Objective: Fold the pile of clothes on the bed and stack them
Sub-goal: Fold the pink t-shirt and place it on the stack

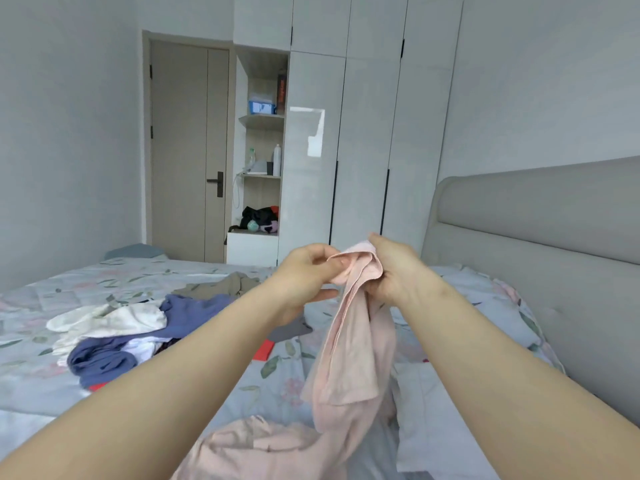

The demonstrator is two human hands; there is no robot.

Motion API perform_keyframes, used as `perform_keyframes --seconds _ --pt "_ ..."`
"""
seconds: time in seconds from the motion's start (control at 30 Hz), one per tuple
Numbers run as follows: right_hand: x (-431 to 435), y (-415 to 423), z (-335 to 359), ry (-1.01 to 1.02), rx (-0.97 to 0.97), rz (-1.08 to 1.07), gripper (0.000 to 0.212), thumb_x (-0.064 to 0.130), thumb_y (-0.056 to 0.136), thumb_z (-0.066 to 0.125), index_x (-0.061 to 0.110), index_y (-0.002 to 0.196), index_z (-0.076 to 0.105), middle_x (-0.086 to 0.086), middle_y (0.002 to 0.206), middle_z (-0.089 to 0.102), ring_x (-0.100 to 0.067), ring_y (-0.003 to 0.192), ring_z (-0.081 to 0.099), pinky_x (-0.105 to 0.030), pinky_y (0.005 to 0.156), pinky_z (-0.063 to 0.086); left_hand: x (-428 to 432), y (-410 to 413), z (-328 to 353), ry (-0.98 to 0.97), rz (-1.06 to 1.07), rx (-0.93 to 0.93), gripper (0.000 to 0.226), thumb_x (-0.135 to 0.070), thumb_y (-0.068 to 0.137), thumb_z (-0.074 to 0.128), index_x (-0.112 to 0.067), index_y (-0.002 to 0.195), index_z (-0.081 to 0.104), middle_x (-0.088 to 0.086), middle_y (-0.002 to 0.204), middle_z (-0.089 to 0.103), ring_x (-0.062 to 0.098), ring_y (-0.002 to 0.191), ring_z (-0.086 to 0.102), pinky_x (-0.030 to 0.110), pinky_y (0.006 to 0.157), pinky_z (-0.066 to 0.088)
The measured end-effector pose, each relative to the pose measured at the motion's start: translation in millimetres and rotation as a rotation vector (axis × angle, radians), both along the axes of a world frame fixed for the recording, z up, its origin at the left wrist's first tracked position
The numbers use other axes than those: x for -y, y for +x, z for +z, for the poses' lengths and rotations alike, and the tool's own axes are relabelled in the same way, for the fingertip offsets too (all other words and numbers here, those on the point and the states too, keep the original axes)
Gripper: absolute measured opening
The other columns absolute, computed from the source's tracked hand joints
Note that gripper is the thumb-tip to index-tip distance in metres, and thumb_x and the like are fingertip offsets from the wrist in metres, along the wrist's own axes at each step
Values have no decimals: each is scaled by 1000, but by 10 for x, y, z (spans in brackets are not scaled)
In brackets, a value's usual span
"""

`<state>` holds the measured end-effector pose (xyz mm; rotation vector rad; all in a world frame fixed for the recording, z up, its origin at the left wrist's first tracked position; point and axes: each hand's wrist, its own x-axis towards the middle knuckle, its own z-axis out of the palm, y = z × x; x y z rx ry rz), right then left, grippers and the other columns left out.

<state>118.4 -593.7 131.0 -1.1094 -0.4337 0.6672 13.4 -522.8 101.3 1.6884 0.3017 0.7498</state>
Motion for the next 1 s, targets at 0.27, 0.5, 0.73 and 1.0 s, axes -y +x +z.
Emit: perform_keyframes --seconds 0.27,0.5,0.73,1.0 --pt "236 -72 140 -277 683 393 25 37 83 65 14 80 54 1 47 38 -4 30 23 -12 35 24 -303 -178 445 64 -19 -28 19 -5 90 59 -12 72 58 -6 57 62 6 53 59 19 54 51" --pt "200 98 199 -410 1029 145 18 2 87 49 9 84 65 -4 68 64 -13 55 61 -24 51 52 -453 -175 651 93 57 -141 14 -14 89 63 -16 75 62 -6 63 61 6 59 52 15 55 48" --pt "24 147 153 -279 960 -7 27 5 88 37 16 76 59 -4 69 51 -18 62 43 -24 56 32 -363 -37 792 -250 74 -115 14 -18 97 49 -13 88 58 2 76 63 14 66 61 31 62 49" --pt "243 257 225 -263 1175 -60 22 34 78 74 18 81 59 6 72 56 -10 63 51 -24 55 35 -467 -139 794 171 -41 -233 5 -7 88 62 -6 83 61 3 72 64 9 61 63 18 57 54"
